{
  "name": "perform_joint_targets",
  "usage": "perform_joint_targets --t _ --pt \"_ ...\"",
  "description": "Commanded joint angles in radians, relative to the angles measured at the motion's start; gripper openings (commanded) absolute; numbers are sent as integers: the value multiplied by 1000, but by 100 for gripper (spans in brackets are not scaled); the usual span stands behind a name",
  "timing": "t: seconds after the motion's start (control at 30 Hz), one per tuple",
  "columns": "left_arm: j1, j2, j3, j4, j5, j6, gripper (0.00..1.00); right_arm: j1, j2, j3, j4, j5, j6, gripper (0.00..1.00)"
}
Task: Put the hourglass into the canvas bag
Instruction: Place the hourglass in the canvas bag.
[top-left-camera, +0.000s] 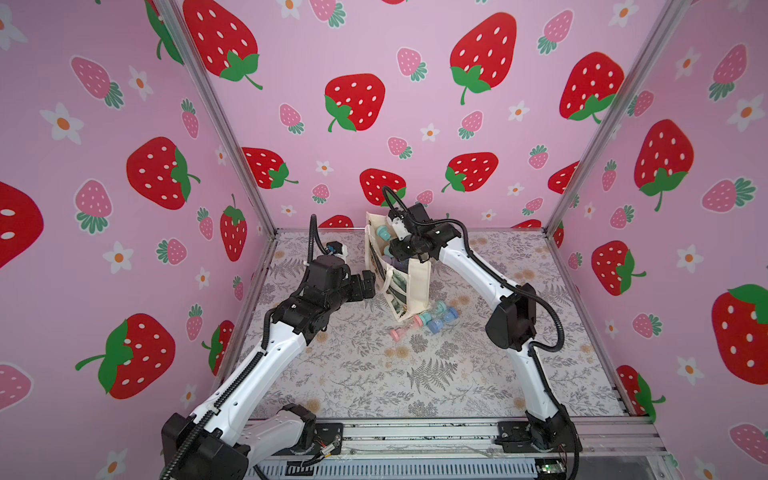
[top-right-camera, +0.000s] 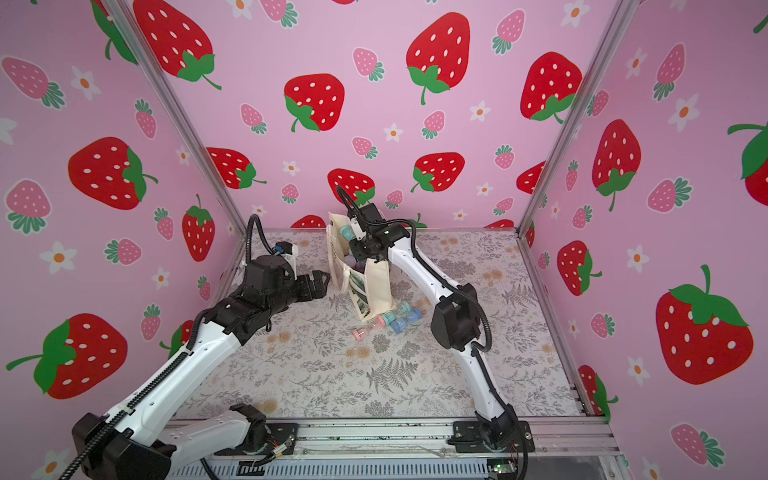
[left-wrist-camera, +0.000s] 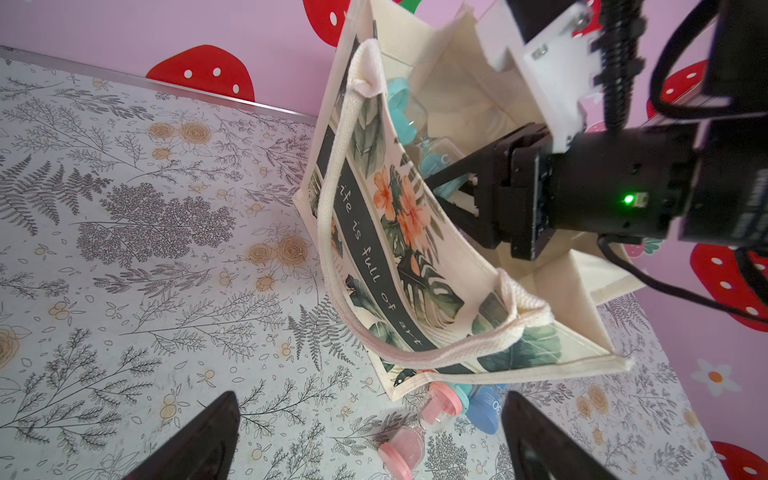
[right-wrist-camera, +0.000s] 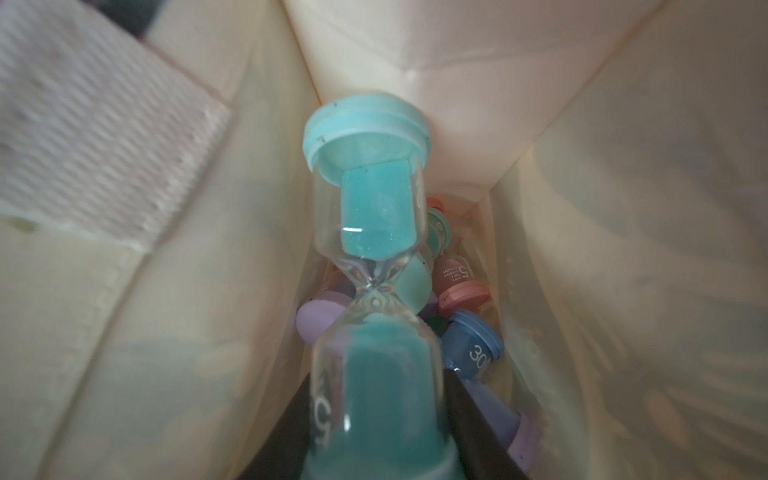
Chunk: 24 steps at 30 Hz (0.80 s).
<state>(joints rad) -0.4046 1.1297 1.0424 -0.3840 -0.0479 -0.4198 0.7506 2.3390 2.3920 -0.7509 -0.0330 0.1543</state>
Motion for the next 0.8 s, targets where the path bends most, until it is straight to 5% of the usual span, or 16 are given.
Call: perform_joint_targets --t 0.0,0.57,0.77 --pt "11 5 29 22 20 -4 99 3 30 41 -30 18 -98 38" --pt "17 -10 10 37 33 -16 99 19 41 41 -1 56 -131 51" --pt "17 -16 17 36 45 -17 99 19 -19 36 10 62 -138 68"
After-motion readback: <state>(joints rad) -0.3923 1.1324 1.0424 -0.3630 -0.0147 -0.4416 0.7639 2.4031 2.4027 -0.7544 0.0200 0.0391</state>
